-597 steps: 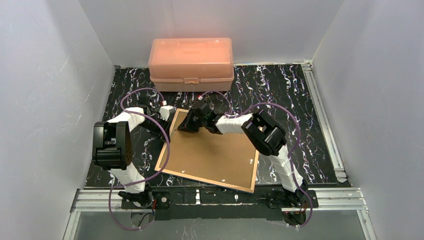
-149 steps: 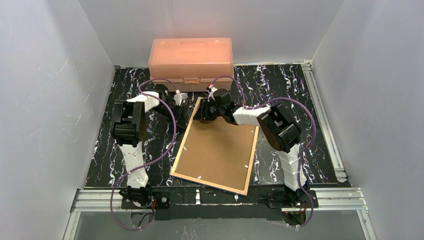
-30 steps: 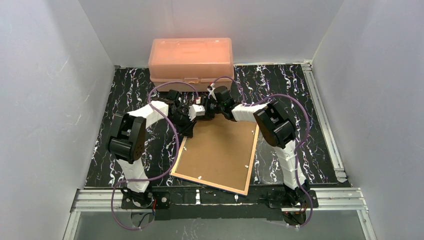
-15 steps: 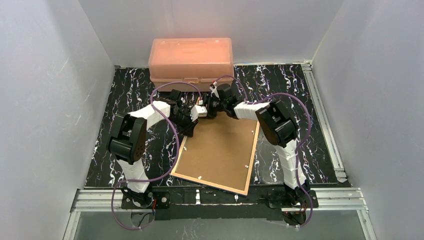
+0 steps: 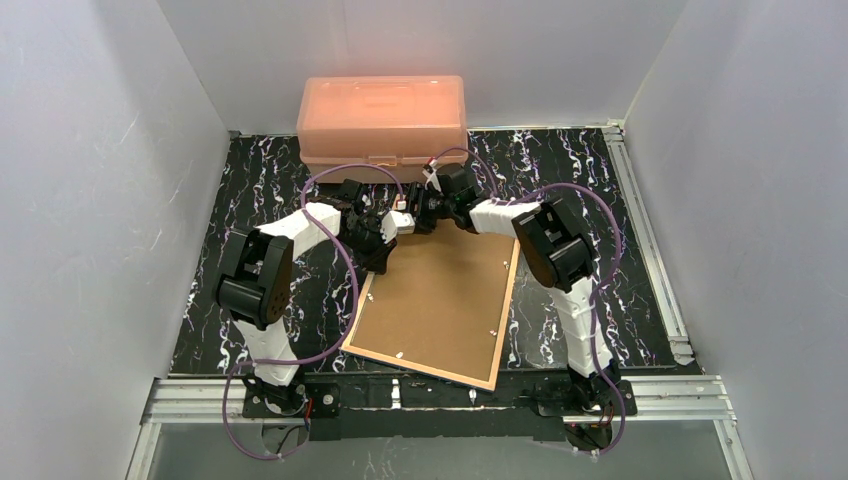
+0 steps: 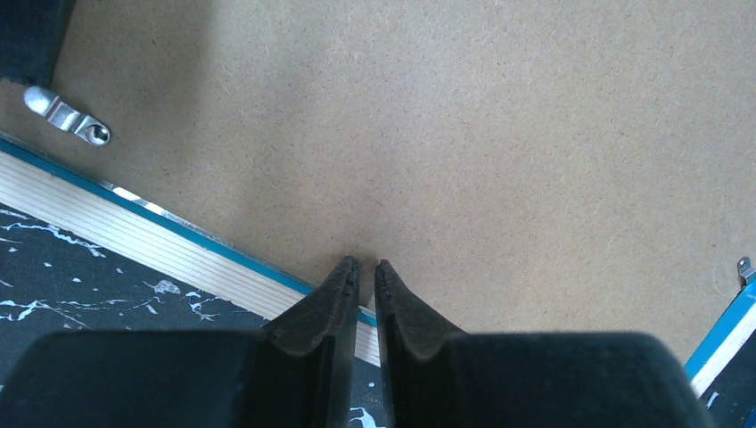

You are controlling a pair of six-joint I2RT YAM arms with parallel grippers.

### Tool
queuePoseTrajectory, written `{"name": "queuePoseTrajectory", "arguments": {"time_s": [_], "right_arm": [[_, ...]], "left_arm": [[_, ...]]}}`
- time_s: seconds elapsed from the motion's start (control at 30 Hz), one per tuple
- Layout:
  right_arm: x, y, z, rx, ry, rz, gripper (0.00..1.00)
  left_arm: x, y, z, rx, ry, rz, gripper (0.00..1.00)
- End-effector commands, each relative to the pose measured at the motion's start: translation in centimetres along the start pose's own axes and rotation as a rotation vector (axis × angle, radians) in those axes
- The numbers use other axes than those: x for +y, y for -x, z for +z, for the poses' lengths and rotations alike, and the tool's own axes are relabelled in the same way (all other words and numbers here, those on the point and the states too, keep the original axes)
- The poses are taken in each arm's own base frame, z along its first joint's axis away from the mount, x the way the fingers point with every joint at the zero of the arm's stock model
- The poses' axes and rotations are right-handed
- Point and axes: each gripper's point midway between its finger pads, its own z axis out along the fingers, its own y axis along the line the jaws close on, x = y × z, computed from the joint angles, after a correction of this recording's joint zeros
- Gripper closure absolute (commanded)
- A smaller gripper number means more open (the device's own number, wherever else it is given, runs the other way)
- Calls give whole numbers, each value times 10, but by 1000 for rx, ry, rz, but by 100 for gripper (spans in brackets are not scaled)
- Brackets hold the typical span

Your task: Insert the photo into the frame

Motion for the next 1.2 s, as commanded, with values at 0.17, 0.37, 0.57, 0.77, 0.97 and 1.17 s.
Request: {"name": "queuePoseTrajectory", "arguments": {"time_s": [0.17,0.37,0.57,0.77,0.97,1.17], "right_arm": [[4,-12,17,32,21,-26,44],[1,-14,15,26,5,-27,44],[8,8,-6,-57,-40,-101,44],[28,11,-7,-71,10,-112,44],[33,-3,5,-36,58,-71,44],[42,-8,7,-48,63,-82,44]], "left_arm": [[3,-25,1,97,32,-18,88],[2,-26,1,93,33,-19,88],[1,-27,0,96,39,-12,88],[3,-27,1,89,50,-14,88],[5,-25,1,83,61,-14,88],[5,-23,-1,71,68,-17,89]]}}
